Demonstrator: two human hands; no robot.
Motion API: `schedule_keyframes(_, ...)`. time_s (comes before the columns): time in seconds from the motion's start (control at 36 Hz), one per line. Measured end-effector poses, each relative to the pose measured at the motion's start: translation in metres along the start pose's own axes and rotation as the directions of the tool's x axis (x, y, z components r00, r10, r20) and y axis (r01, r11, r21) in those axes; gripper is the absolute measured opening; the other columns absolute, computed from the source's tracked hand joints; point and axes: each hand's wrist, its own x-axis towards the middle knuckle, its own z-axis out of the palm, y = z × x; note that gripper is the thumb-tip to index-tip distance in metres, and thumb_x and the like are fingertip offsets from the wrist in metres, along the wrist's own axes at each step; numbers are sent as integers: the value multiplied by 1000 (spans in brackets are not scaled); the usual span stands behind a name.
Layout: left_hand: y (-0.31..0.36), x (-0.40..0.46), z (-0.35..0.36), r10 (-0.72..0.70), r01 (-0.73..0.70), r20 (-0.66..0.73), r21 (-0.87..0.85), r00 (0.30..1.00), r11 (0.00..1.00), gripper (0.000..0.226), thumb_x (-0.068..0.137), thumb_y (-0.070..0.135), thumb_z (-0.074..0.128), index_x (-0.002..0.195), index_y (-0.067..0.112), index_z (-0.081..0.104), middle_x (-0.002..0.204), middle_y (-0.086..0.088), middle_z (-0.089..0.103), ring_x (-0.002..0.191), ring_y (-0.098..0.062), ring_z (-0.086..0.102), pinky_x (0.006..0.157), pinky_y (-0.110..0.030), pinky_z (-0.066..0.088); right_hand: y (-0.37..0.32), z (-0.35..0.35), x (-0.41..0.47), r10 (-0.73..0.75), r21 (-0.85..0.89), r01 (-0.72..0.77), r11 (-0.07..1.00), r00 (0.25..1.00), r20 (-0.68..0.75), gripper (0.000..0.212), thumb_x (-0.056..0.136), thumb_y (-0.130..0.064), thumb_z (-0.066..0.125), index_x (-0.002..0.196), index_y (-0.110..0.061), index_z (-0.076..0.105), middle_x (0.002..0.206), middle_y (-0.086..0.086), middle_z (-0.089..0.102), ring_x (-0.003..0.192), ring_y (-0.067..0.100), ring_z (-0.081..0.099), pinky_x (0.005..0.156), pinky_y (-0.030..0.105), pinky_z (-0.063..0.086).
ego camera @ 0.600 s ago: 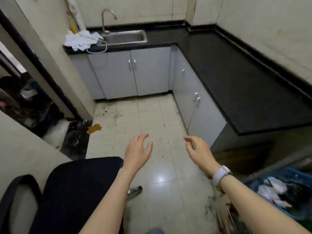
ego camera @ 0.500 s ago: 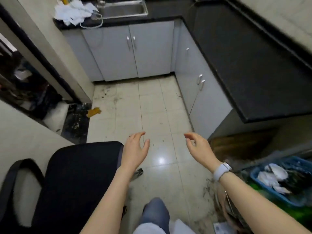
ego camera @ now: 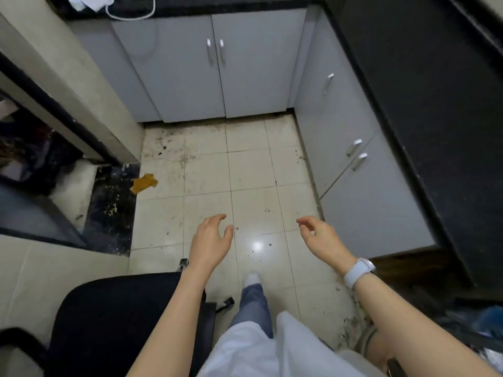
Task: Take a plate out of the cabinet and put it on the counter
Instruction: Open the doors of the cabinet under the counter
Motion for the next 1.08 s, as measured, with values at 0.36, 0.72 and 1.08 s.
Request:
schedule_keyframes(0.36, 65, 198, -15, 5, -25, 147, 138, 989, 990, 40, 93, 27, 45, 128, 10, 49, 135, -11, 53, 125, -26, 48, 104, -40, 41, -30, -62, 175, 96, -100, -90, 991, 994, 56, 32, 92, -13, 42, 120, -6, 55, 128, 15, 58, 117, 28, 53, 99, 30, 39)
schedule_keyframes(0.72, 212, 434, -11, -9, -50, 280, 203, 960, 978, 40, 94, 27, 42, 131, 11, 45, 134, -11, 54, 121, -26, 51, 100, -36, 42, -71, -179, 410, 128, -61, -123, 991, 987, 93, 32, 93, -13, 38, 119, -5, 55, 126, 16, 60, 115, 29, 54, 96, 33, 42)
schedule_keyframes(1.08, 293, 619, -26, 53, -180, 404, 284, 913, 942, 36, 93, 22, 44, 128, 14, 49, 131, -12, 57, 115, -27, 56, 95, -35, 47, -98, -236, 553, 250, 121, -252, 960, 968, 31, 30, 93, -11, 38, 112, 2, 58, 111, 22, 67, 104, 34, 60, 82, 29, 43)
